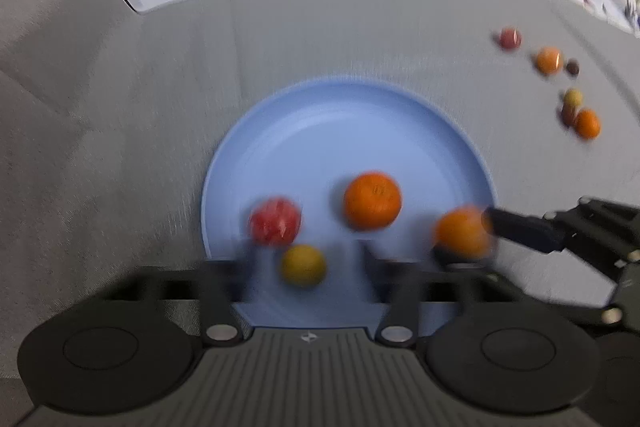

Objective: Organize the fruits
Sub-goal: 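Carry the yellow-green fruit and kumquat to the blue plate and release both, then move both open tools back toward the remaining fruit pile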

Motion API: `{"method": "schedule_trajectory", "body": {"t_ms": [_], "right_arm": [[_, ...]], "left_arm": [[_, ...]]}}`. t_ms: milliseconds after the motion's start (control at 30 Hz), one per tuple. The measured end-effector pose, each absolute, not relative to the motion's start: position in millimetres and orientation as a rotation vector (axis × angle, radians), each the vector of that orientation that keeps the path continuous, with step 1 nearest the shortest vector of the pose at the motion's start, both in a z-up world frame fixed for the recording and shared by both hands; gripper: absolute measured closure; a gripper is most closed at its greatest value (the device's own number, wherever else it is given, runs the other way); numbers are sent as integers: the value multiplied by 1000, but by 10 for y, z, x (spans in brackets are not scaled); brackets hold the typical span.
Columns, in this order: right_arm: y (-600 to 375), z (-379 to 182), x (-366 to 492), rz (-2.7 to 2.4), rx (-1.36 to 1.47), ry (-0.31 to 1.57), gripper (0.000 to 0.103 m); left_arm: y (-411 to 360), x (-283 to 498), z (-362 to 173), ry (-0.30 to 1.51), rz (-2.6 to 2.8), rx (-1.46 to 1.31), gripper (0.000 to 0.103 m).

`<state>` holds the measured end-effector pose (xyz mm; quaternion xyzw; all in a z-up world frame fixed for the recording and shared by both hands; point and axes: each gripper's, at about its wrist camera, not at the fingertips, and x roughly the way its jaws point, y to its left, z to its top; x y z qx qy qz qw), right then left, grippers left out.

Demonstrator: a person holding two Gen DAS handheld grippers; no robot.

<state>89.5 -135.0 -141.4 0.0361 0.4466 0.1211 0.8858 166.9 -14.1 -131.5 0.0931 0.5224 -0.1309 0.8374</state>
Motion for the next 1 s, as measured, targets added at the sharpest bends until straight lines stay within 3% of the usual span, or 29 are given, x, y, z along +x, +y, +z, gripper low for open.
{"method": "schedule_trajectory", "body": {"t_ms": [67, 100, 167, 233, 400, 500, 1000], "right_arm": [[-1345, -1357, 902, 244, 39, 938, 44], [-1360, -1293, 853, 248, 32, 925, 42], [-1399, -1146, 694, 259, 37, 904, 25], [-1418, -1002, 460, 262, 60, 902, 20], [-1394, -789, -106, 284, 128, 930, 14], [-1312, -613, -370, 281, 81, 856, 8], [-1390, -92, -1188, 236, 38, 614, 5]], "left_arm": [[-87, 1590, -1171, 1041, -263, 179, 1], [-51, 1534, -1094, 1018, -259, 178, 1], [30, 1403, -956, 1007, -257, 189, 1], [154, 1234, -855, 1006, -234, 185, 1], [410, 656, -716, 1073, -155, 152, 0], [553, 262, -640, 1076, -51, 120, 0], [512, -488, -102, 920, -68, 114, 0]]}}
